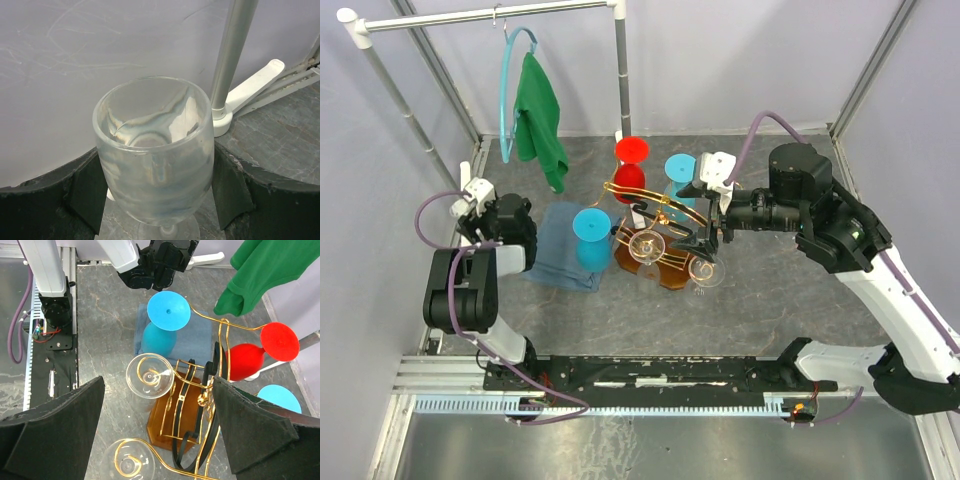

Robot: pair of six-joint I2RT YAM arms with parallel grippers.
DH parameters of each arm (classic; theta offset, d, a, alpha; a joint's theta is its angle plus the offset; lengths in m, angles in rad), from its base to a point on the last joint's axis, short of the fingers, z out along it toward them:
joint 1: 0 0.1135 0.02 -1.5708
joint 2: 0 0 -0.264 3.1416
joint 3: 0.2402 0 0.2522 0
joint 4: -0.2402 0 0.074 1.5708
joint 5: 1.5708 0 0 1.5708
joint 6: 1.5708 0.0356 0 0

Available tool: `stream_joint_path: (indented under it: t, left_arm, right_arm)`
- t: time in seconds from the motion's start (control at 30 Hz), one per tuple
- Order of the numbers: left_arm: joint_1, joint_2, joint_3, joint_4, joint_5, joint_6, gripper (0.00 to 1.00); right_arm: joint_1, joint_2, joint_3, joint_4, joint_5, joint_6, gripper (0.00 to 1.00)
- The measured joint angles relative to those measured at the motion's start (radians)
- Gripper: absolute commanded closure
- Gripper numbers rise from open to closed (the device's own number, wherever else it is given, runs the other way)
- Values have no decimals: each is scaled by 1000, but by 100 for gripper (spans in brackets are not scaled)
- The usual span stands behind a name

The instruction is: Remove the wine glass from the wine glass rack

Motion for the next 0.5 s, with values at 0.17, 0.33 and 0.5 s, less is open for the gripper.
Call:
stream_joint_path:
  t: [0.17, 0.33, 0.5]
  left_arm:
    - [0, 29, 2, -3, -35, 0, 25]
    - [0, 33, 5, -17, -47, -2, 19]
    - [-1, 33, 10, -19, -55, -2, 13]
  right_arm:
    - [0, 2, -2, 2, 5, 0, 4]
    - [0, 2, -15, 8, 11, 0, 4]
    - [0, 2, -17, 8, 16, 0, 4]
